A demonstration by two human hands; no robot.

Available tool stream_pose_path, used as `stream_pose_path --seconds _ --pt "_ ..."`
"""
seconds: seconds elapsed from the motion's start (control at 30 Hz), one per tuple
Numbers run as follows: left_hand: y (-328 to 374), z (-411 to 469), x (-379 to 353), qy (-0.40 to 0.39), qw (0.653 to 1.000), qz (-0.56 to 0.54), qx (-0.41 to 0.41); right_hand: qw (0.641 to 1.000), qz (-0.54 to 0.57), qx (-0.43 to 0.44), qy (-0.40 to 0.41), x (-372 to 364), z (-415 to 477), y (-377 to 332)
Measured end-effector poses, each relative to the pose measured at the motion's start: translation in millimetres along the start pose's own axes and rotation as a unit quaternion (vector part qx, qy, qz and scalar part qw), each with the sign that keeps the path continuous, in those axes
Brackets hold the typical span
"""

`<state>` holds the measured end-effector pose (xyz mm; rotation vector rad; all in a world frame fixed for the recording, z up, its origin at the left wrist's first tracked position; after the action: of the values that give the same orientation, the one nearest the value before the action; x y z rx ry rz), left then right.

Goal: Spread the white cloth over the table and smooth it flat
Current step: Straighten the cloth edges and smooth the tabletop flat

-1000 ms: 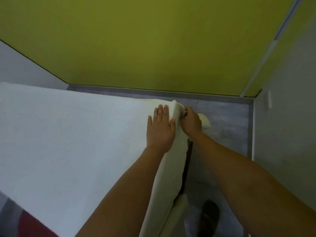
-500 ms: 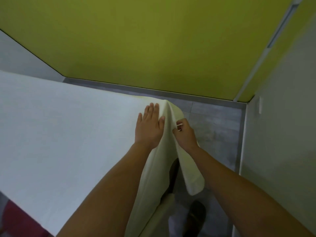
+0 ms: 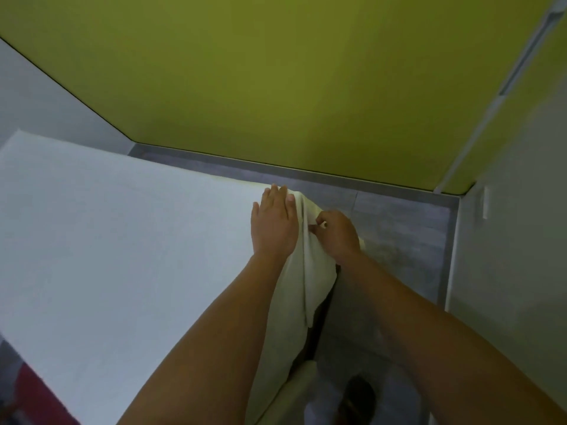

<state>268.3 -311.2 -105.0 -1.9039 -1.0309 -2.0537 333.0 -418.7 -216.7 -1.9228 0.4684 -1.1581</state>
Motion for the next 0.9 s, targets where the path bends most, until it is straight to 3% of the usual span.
stream_pose_path --seconds 0.13,0.27,0.4,0.47,0.57,0.63,0.73,0.9 --pt "1 -2 0 0.013 1.000 0.022 -0.003 0.999 -0.028 0.011 0.028 28 1 12" --pt "3 -1 -2 0.010 0.999 0.035 -0.001 0.989 -0.090 0.087 0.076 66 -2 19" --pt "3 -1 -2 0.014 0.999 0.037 -0.003 0.985 -0.009 -0.008 0.173 98 -1 62" --pt "3 0 -1 0.019 0.999 0.037 -0.003 0.991 0.000 -0.014 0.135 88 2 72" --pt "3 0 -2 0.028 0.999 0.041 -0.002 0.998 -0.013 0.055 0.015 42 7 48" --pt "3 0 -2 0.029 0.999 0.043 -0.001 0.995 -0.029 0.089 -0.024 17 13 27" --pt "4 0 -2 0.028 0.998 0.049 -0.003 0.996 -0.026 0.085 0.003 13 28 9" --pt "2 0 -2 0.035 0.998 0.042 -0.005 0.979 -0.131 0.150 0.039 22 34 2"
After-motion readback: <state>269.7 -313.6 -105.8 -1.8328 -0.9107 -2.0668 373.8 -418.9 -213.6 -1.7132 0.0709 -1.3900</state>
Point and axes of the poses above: each hand's wrist, its own z-axis towards the middle knuckle, its own x-axis out of the back of the hand, y = z × x, the point moved 8 cm from there along z, towards the middle knuckle, and after that the axes turned 1 degree about x, right-handed, at the moved point
